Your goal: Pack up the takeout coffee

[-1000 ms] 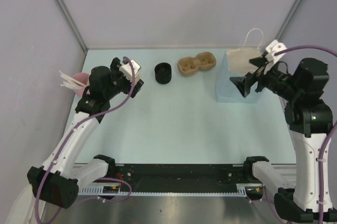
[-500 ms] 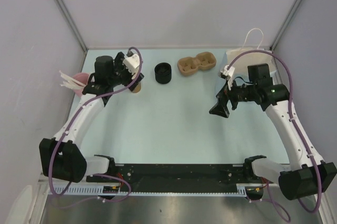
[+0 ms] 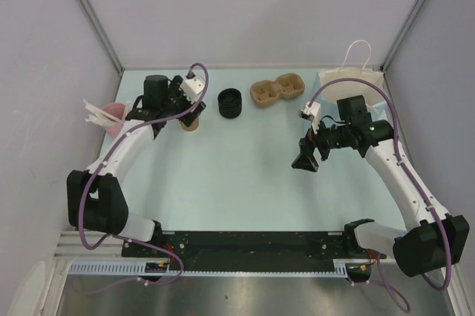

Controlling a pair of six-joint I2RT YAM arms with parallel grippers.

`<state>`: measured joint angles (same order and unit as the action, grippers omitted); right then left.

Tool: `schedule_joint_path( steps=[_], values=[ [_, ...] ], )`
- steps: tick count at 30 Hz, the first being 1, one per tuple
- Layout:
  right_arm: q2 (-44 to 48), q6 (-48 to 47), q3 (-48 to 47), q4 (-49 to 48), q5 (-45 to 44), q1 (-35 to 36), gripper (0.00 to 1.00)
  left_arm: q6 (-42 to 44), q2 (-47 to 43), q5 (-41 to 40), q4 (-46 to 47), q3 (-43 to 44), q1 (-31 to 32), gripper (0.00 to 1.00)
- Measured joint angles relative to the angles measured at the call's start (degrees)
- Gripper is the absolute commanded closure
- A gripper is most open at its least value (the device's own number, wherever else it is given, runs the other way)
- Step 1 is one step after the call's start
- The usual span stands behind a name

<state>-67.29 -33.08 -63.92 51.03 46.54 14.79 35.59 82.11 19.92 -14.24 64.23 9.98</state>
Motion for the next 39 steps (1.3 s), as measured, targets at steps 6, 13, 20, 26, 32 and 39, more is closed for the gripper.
schedule_joint_path(
  steps=[6, 13, 20, 26, 32, 39],
  values=[
    [0.0, 0.0, 0.37, -0.44, -0.87, 0.04, 0.0, 0.02, 1.31, -0.72, -0.55, 1.6, 0.0, 0.24],
    [0.0, 0.0, 0.74, -0.83, -1.29, 0.04, 0.0, 0.28, 3.34, -1.49, -1.66, 3.1, -0.02, 0.25],
    [0.0, 0.0, 1.07, -1.22, -1.77, 0.09, 0.0, 0.66, 5.86, -2.23, -3.69, 3.98, -0.13, 0.39],
    [0.0, 0.02, 1.25, -1.53, -2.14, 0.11, 0.0, 0.87, 6.71, -2.4, -4.44, 5.07, -0.59, 0.46],
    [0.0, 0.02, 1.25, -1.68, -2.14, 0.11, 0.0, 0.94, 6.86, -2.38, -5.38, 5.4, -0.74, 0.49],
    [0.0, 0.02, 1.25, -1.66, -2.16, 0.11, 0.01, 1.07, 7.54, -2.38, -6.1, 5.55, -0.81, 0.61]
  ],
)
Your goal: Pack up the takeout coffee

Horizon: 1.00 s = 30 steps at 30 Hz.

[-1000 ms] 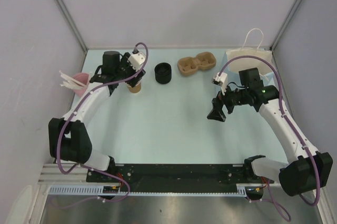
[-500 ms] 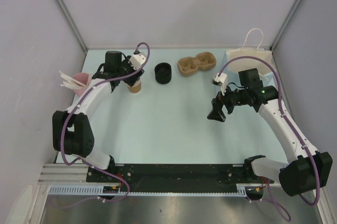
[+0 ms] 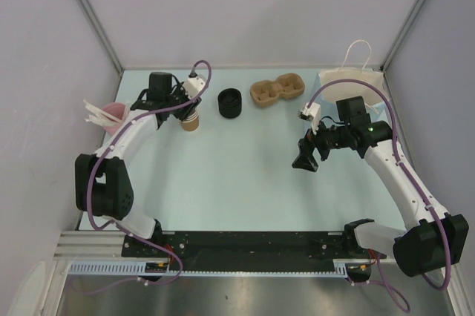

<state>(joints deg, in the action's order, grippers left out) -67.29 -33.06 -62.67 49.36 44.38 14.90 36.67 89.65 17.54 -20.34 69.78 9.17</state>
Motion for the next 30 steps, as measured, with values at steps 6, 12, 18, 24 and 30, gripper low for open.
schedule_joint_path(
  steps=[6, 12, 18, 24, 30],
  values=[
    [0.0, 0.0, 0.0, -0.02, 0.0, 0.0, 0.0, 0.33, 0.5, 0.09, -0.35, 0.0, -0.11, 0.67],
    [0.0, 0.0, 0.0, -0.13, 0.0, -0.02, 0.0, 0.31, 0.5, 0.35, -0.39, 0.0, -0.28, 0.74],
    [0.0, 0.0, 0.04, -0.26, 0.0, 0.0, 0.0, 0.28, 0.5, 0.72, -0.39, 0.0, -0.35, 0.86],
    [0.0, 0.0, 0.04, -0.28, 0.0, -0.02, 0.0, 0.22, 0.48, 0.85, -0.39, 0.0, -0.37, 0.96],
    [0.0, 0.0, 0.04, -0.35, 0.0, -0.02, 0.0, -0.24, 0.46, 0.9, -0.35, 0.0, -0.42, 1.0]
  ],
)
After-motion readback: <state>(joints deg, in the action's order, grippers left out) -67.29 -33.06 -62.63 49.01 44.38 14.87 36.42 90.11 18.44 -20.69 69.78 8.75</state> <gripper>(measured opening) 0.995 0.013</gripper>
